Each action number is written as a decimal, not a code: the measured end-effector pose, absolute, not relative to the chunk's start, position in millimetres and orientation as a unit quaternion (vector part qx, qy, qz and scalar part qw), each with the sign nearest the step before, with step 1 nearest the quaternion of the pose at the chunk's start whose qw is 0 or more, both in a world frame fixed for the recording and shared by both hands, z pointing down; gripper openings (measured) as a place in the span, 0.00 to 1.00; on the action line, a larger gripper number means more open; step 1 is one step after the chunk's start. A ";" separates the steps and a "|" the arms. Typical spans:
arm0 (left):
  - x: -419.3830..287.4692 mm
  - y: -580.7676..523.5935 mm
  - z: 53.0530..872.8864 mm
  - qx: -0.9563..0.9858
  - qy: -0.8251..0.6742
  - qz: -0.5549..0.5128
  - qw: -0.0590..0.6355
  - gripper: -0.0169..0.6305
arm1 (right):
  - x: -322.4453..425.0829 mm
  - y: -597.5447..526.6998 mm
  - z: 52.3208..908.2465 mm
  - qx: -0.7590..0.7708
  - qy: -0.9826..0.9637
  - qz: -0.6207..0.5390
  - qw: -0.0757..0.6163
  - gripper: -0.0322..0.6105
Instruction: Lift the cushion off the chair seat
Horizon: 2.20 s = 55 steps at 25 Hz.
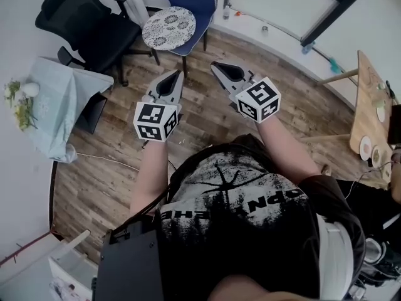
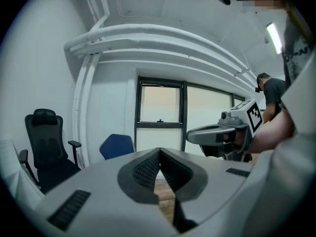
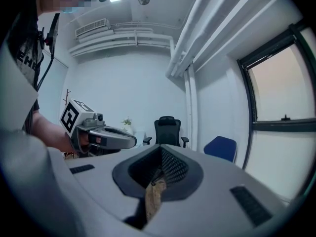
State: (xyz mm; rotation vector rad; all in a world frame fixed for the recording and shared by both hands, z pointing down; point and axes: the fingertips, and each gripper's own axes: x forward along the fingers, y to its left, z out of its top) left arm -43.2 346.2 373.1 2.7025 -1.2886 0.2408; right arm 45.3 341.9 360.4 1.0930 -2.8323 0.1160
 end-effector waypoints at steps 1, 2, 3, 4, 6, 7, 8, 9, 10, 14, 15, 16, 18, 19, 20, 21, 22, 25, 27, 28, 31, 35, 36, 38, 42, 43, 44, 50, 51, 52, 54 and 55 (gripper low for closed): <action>-42.6 345.6 375.7 0.898 -0.427 0.080 0.071 0.05 | 45.7 341.4 361.3 0.360 -0.930 0.038 0.054 0.08; -42.2 344.5 378.0 0.898 -0.427 0.079 0.073 0.05 | 46.4 340.7 362.2 0.361 -0.930 0.038 0.056 0.08; -41.5 343.0 380.1 0.898 -0.427 0.077 0.076 0.05 | 47.5 339.8 363.0 0.362 -0.930 0.037 0.059 0.08; -40.4 341.5 381.9 0.898 -0.427 0.076 0.078 0.05 | 49.3 338.8 363.6 0.362 -0.929 0.036 0.062 0.08; -36.7 338.4 384.4 0.897 -0.428 0.074 0.082 0.05 | 54.4 336.0 364.0 0.363 -0.929 0.036 0.066 0.08; -34.7 336.6 385.2 0.897 -0.428 0.072 0.084 0.05 | 57.1 334.0 363.9 0.363 -0.929 0.036 0.066 0.08; -32.9 334.7 386.1 0.897 -0.428 0.072 0.086 0.05 | 59.3 331.6 364.1 0.363 -0.929 0.036 0.066 0.08; -31.6 332.2 387.0 0.897 -0.428 0.072 0.087 0.05 | 60.9 328.7 364.5 0.363 -0.929 0.038 0.066 0.08; -30.8 329.2 388.0 0.897 -0.428 0.072 0.089 0.05 | 61.8 325.2 365.1 0.363 -0.929 0.039 0.065 0.08; -27.9 312.0 392.6 0.894 -0.432 0.077 0.093 0.05 | 62.9 306.4 369.0 0.355 -0.932 0.045 0.062 0.08; -27.4 306.8 393.9 0.893 -0.434 0.078 0.094 0.05 | 63.0 300.5 370.1 0.353 -0.932 0.047 0.060 0.08; -27.2 301.2 395.3 0.892 -0.435 0.080 0.095 0.05 | 63.0 294.3 371.5 0.352 -0.933 0.048 0.059 0.08; -28.0 288.4 398.0 0.889 -0.439 0.082 0.098 0.05 | 62.1 280.4 374.7 0.348 -0.934 0.050 0.060 0.08; -28.8 281.3 399.1 0.888 -0.442 0.083 0.099 0.05 | 61.4 272.8 376.2 0.345 -0.935 0.051 0.061 0.08; -29.6 273.7 399.9 0.886 -0.444 0.084 0.101 0.05 | 60.8 265.0 377.2 0.343 -0.936 0.052 0.062 0.08; -30.2 265.9 400.4 0.884 -0.447 0.086 0.103 0.05 | 60.4 256.9 377.6 0.340 -0.937 0.053 0.061 0.08; -30.3 258.0 400.6 0.883 -0.450 0.087 0.105 0.05 | 60.3 248.6 377.4 0.336 -0.938 0.055 0.060 0.08; -28.4 233.7 399.7 0.879 -0.455 0.093 0.107 0.05 | 60.5 221.5 374.2 0.326 -0.942 0.057 0.057 0.08; -26.5 217.2 398.1 0.877 -0.458 0.097 0.107 0.05 | 60.8 203.4 371.8 0.321 -0.944 0.058 0.056 0.08; -25.7 208.8 397.2 0.876 -0.460 0.097 0.107 0.05 | 61.0 194.8 371.0 0.318 -0.945 0.058 0.056 0.08; -22.3 182.5 394.6 0.873 -0.466 0.096 0.109 0.05 | 63.1 168.8 370.5 0.310 -0.947 0.058 0.058 0.08; -15.2 146.6 392.0 0.867 -0.476 0.096 0.110 0.05 | 69.1 131.2 371.6 0.299 -0.950 0.061 0.060 0.08; -13.4 138.6 392.3 0.866 -0.478 0.096 0.111 0.05 | 70.5 122.6 372.5 0.296 -0.951 0.062 0.061 0.08; -12.1 122.1 393.2 0.864 -0.482 0.095 0.115 0.05 | 71.2 104.7 373.8 0.291 -0.953 0.063 0.063 0.08; -13.0 91.9 394.9 0.856 -0.494 0.098 0.120 0.05 | 69.8 72.1 375.4 0.278 -0.956 0.068 0.063 0.08; -12.7 85.4 395.9 0.853 -0.497 0.099 0.121 0.05 | 70.3 65.5 376.6 0.274 -0.957 0.069 0.063 0.08; -12.2 78.5 396.7 0.851 -0.501 0.099 0.122 0.05 | 70.9 58.6 377.9 0.270 -0.958 0.070 0.063 0.08; -12.2 40.1 400.9 0.839 -0.519 0.100 0.124 0.05 | 71.9 18.4 385.2 0.252 -0.963 0.075 0.065 0.08; -11.9 34.7 401.0 0.837 -0.523 0.100 0.125 0.05 | 72.2 12.9 385.9 0.248 -0.964 0.075 0.066 0.08; -11.3 29.6 401.0 0.835 -0.527 0.099 0.125 0.05 | 72.6 7.8 386.4 0.244 -0.965 0.075 0.066 0.08; -10.2 20.5 400.9 0.831 -0.533 0.099 0.124 0.05 | 73.8 -1.1 387.6 0.238 -0.966 0.073 0.066 0.08; -10.1 16.7 400.9 0.830 -0.535 0.099 0.123 0.05 | 74.1 -4.9 388.1 0.235 -0.967 0.072 0.065 0.08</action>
